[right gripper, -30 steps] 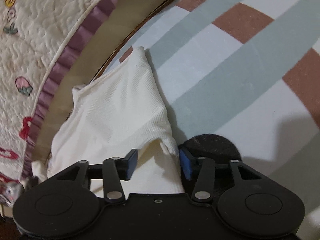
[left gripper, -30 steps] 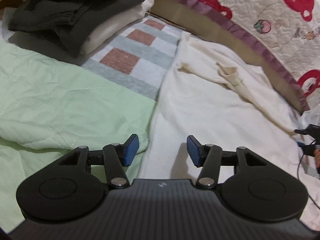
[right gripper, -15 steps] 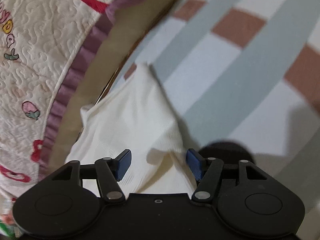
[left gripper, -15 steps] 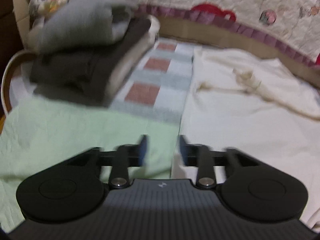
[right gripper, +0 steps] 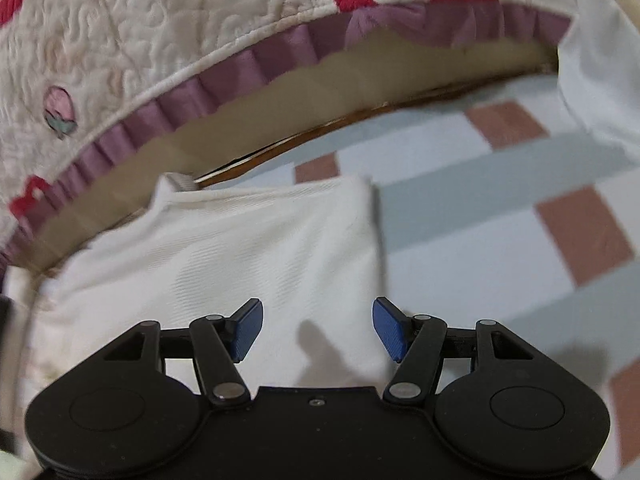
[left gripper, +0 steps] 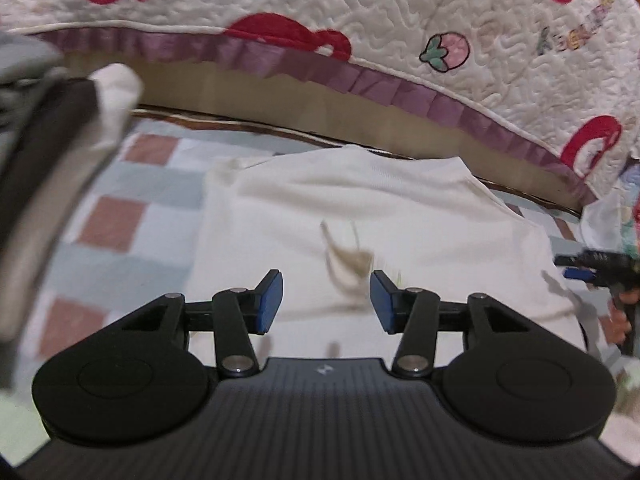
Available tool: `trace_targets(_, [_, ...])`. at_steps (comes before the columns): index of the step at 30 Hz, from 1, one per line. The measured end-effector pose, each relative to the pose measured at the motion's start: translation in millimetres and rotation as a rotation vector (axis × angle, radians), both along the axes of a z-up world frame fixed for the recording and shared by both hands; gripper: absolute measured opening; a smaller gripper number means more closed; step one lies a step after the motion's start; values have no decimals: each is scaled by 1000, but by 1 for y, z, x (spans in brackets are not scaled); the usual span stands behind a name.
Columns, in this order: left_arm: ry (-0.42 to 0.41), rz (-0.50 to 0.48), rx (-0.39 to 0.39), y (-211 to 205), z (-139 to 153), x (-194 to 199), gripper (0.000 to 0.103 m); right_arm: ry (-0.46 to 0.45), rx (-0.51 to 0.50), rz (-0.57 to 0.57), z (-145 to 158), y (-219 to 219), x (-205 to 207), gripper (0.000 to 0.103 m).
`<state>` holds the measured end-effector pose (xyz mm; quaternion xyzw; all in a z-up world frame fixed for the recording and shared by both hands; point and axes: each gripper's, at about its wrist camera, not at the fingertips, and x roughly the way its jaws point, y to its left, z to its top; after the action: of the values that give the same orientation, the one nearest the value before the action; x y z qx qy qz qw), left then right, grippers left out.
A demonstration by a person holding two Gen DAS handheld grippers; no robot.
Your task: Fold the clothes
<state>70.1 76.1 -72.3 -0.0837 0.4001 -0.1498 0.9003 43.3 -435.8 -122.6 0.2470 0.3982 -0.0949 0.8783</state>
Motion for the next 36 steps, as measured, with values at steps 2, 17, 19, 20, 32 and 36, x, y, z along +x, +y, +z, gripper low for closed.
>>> trace_targets(2, [16, 6, -7, -14, -16, 19, 51, -12, -3, -27, -9, -8, -2, 67])
trace_targets(17, [-10, -4, 124, -70, -52, 57, 7, -114, 10, 47, -23, -10, 9, 65])
trace_targets(19, [-84, -19, 240, -84, -39, 49, 7, -101, -48, 73, -22, -6, 13, 62])
trace_targets(20, [-108, -20, 253, -87, -35, 48, 8, -95, -78, 86, -21, -4, 15, 61])
trace_targets(32, [-59, 1, 288, -99, 5, 129, 61, -122, -104, 107, -23, -6, 27, 62])
trace_targets(36, [-23, -11, 236, -118, -10, 186, 61, -143, -79, 99, -25, -10, 30, 62])
